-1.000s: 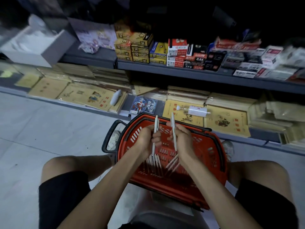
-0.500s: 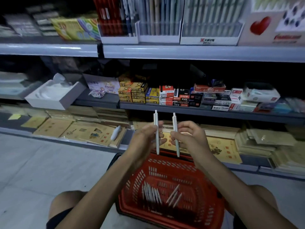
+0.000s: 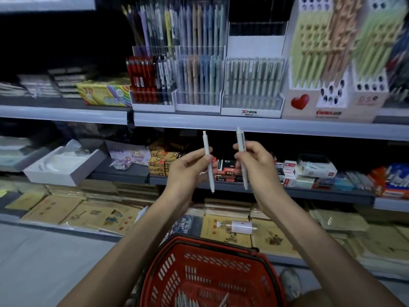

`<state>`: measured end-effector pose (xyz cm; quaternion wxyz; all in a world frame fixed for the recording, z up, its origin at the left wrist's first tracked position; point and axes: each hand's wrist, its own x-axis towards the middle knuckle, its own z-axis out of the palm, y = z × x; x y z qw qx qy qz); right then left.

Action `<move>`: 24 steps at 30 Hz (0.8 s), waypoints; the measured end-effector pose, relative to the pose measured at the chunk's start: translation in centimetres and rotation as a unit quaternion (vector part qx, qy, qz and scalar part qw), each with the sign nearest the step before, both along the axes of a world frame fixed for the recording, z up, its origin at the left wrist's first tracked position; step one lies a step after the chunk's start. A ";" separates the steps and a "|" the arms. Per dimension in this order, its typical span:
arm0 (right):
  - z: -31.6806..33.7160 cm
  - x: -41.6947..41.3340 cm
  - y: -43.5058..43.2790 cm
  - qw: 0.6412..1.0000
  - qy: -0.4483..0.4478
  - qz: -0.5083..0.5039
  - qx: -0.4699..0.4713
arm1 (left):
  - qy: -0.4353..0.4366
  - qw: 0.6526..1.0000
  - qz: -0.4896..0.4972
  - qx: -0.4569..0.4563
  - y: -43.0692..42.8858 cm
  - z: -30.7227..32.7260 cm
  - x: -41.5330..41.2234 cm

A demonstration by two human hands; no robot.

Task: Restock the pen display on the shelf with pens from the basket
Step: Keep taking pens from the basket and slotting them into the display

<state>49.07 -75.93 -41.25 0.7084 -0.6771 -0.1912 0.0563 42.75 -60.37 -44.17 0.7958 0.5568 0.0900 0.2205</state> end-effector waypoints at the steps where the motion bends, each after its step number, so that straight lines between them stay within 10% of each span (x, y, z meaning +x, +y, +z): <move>1: 0.8 0.3 0.1 1.000 -0.010 -0.010 -0.001 | -0.008 1.000 0.000 -0.001 -0.2 0.6 0.5; 24: 13.5 10.9 2.5 0.976 -0.205 -0.074 -0.015 | -0.068 0.956 0.076 0.275 0.6 12.1 12.1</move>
